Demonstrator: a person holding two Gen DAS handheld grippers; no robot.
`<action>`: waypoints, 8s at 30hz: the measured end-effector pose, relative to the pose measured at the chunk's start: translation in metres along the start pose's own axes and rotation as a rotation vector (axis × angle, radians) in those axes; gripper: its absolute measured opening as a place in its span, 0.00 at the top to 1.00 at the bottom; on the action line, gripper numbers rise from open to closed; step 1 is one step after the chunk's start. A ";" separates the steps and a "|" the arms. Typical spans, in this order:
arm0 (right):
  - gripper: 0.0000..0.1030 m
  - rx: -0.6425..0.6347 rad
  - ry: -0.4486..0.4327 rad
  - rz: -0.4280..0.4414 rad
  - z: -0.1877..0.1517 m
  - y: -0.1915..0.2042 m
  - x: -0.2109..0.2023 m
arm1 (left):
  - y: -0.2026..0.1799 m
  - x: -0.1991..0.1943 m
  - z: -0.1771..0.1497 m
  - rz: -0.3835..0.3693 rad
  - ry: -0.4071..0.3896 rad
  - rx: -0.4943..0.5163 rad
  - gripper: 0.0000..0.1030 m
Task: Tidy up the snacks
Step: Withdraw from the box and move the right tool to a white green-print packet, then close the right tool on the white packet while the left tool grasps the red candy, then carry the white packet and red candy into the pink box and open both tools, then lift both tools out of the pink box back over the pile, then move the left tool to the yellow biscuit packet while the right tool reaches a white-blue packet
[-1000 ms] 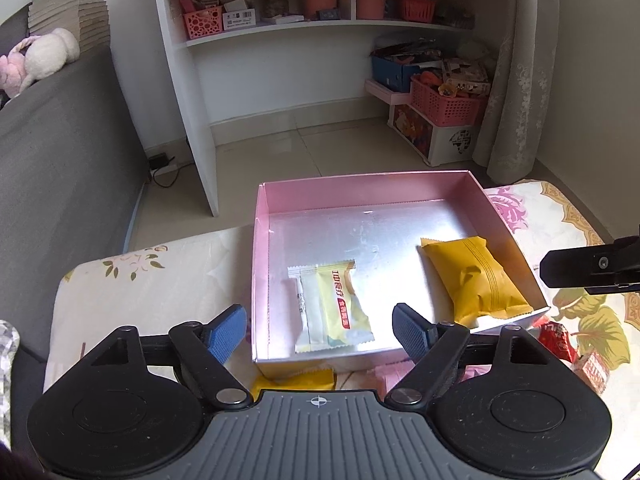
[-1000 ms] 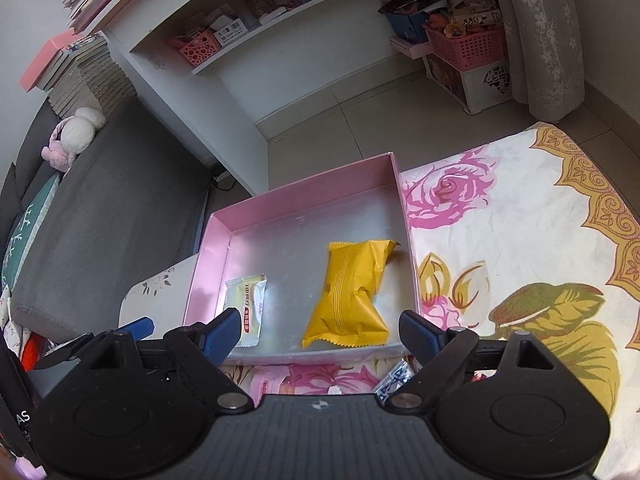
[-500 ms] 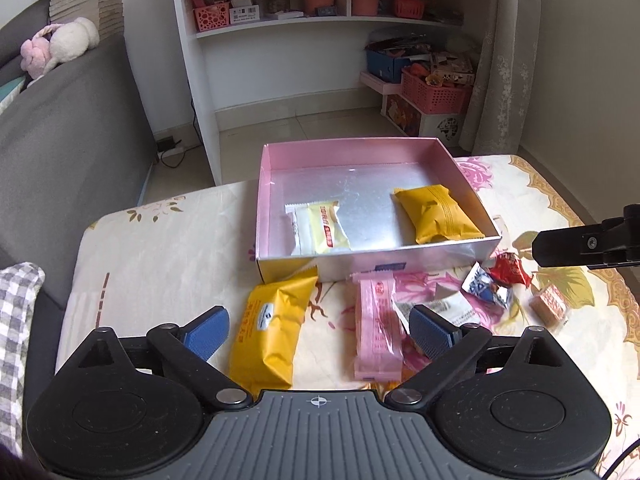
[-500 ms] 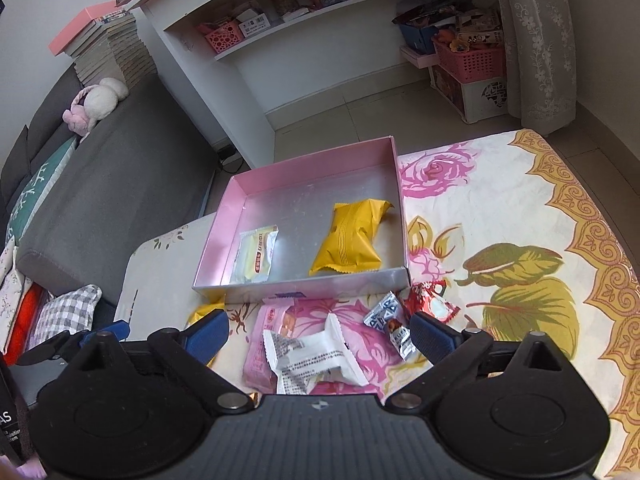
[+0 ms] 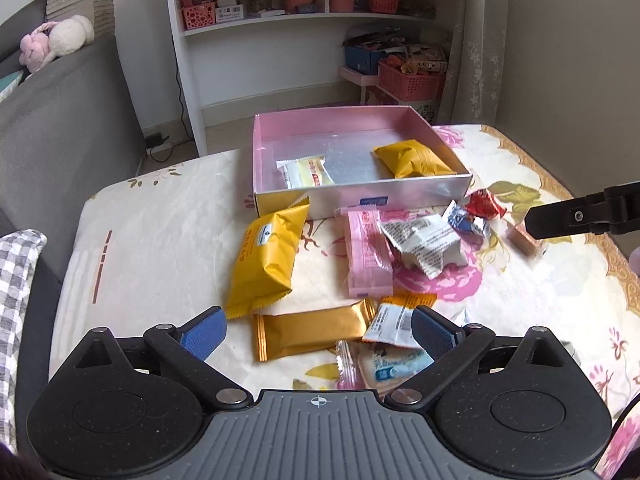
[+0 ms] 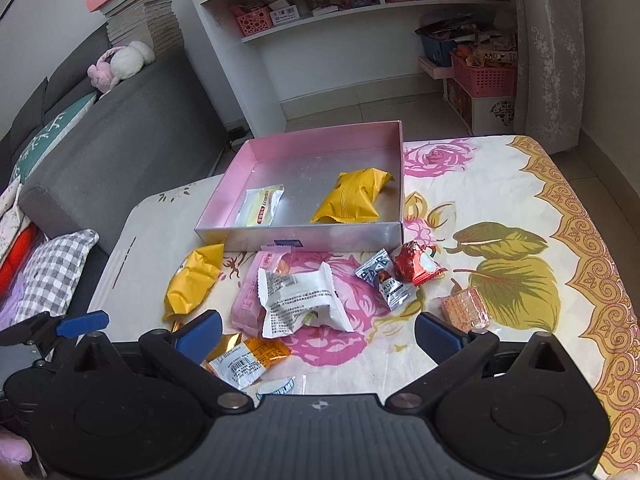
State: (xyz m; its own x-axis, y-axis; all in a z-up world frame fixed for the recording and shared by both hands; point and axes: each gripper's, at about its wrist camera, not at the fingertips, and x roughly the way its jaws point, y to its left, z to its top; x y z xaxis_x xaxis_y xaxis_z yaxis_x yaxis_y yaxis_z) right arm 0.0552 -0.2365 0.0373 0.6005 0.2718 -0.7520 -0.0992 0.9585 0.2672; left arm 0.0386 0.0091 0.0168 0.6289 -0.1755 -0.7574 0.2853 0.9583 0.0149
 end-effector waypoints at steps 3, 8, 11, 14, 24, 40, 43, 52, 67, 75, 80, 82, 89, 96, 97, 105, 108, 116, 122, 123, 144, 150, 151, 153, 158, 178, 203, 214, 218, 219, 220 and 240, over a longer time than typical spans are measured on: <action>0.06 -0.032 0.024 0.017 -0.012 -0.001 0.002 | 0.004 0.001 -0.018 -0.014 0.024 0.015 0.03; 0.06 -0.119 0.052 -0.004 -0.036 0.000 0.002 | 0.004 -0.002 -0.040 -0.057 0.050 0.043 0.03; 0.06 -0.156 0.064 -0.009 -0.046 0.000 0.000 | -0.002 -0.006 -0.051 -0.087 0.060 0.070 0.03; 0.06 -0.160 0.078 0.002 -0.052 -0.002 -0.002 | -0.009 -0.010 -0.058 -0.123 0.062 0.084 0.03; 0.06 -0.131 0.240 0.003 -0.074 -0.008 0.013 | -0.040 -0.009 -0.073 -0.234 0.099 0.144 0.03; 0.06 -0.087 0.384 -0.005 -0.092 -0.014 0.036 | -0.068 0.009 -0.079 -0.244 0.209 0.185 0.05; 0.06 -0.102 0.384 -0.012 -0.092 -0.012 0.036 | -0.070 0.009 -0.080 -0.237 0.216 0.193 0.05; 0.07 -0.182 0.381 -0.046 -0.096 -0.003 0.039 | -0.076 0.006 -0.080 -0.220 0.219 0.227 0.18; 0.21 -0.229 0.362 -0.070 -0.096 0.002 0.036 | -0.075 0.005 -0.080 -0.198 0.226 0.233 0.62; 0.39 -0.274 0.336 -0.057 -0.097 0.008 0.031 | -0.074 0.000 -0.076 -0.198 0.203 0.217 0.69; 0.52 -0.261 0.326 -0.049 -0.095 0.007 0.029 | -0.073 -0.003 -0.075 -0.202 0.191 0.208 0.69; 0.52 -0.254 0.323 -0.049 -0.095 0.006 0.029 | -0.072 -0.005 -0.073 -0.206 0.183 0.202 0.69; 0.52 -0.234 0.291 -0.034 -0.090 0.005 0.023 | -0.067 -0.012 -0.064 -0.215 0.147 0.180 0.69; 0.52 -0.187 0.231 -0.015 -0.070 0.003 0.013 | -0.060 -0.018 -0.050 -0.210 0.105 0.150 0.69; 0.52 -0.180 0.224 -0.013 -0.067 0.003 0.012 | -0.059 -0.019 -0.047 -0.208 0.096 0.145 0.69; 0.52 -0.091 0.150 0.004 -0.034 0.000 0.008 | -0.045 -0.027 -0.015 -0.172 0.013 0.097 0.69; 0.52 -0.061 0.128 0.012 -0.022 0.000 0.010 | -0.039 -0.027 -0.003 -0.166 -0.006 0.072 0.69; 0.52 -0.008 0.070 0.059 0.011 0.007 0.022 | -0.025 -0.013 0.025 -0.157 -0.020 0.010 0.69; 0.52 0.066 0.028 0.086 0.035 0.005 0.040 | -0.020 0.010 0.050 -0.109 -0.017 0.013 0.69; 0.52 0.079 0.022 0.088 0.039 0.004 0.044 | -0.018 0.015 0.055 -0.099 -0.017 0.016 0.69; 0.52 0.256 -0.087 0.153 0.068 -0.012 0.115 | 0.022 0.126 0.116 0.030 0.002 -0.038 0.69; 0.51 0.309 -0.092 0.139 0.065 -0.023 0.122 | 0.020 0.136 0.119 0.062 -0.011 -0.007 0.69; 0.51 0.315 -0.094 0.144 0.065 -0.024 0.122 | 0.020 0.136 0.119 0.064 -0.017 -0.004 0.69; 0.47 0.324 -0.105 0.155 0.065 -0.024 0.121 | 0.019 0.136 0.119 0.062 -0.027 -0.002 0.69; 0.26 0.338 -0.151 0.168 0.067 -0.025 0.112 | 0.016 0.132 0.120 0.055 -0.039 0.012 0.62; 0.10 0.183 -0.109 0.079 0.067 -0.019 0.083 | 0.010 0.101 0.101 0.062 0.000 0.030 0.10; 0.06 -0.082 -0.105 0.009 0.021 0.002 0.026 | 0.011 0.024 0.030 0.012 0.028 -0.064 0.03; 0.06 -0.157 -0.148 0.044 -0.008 0.013 0.018 | 0.022 0.012 -0.017 0.003 0.014 0.002 0.03; 0.06 -0.245 -0.163 0.070 -0.019 0.022 0.018 | 0.031 0.010 -0.034 -0.017 0.017 0.055 0.03; 0.06 -0.271 -0.161 0.079 -0.023 0.026 0.020 | 0.033 0.009 -0.038 -0.031 0.007 0.075 0.03; 0.06 -0.293 -0.156 0.089 -0.026 0.028 0.021 | 0.036 0.008 -0.042 -0.052 -0.011 0.104 0.03; 0.06 -0.599 0.080 0.199 -0.066 0.057 0.087 | 0.034 0.032 -0.072 -0.299 0.095 0.367 0.04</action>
State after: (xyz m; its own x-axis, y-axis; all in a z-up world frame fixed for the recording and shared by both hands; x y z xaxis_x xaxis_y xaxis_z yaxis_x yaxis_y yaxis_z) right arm 0.0493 -0.1530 -0.0531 0.4663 0.4333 -0.7712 -0.6432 0.7646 0.0407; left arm 0.0163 0.0519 -0.0539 0.4164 -0.3933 -0.8197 0.6904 0.7234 0.0036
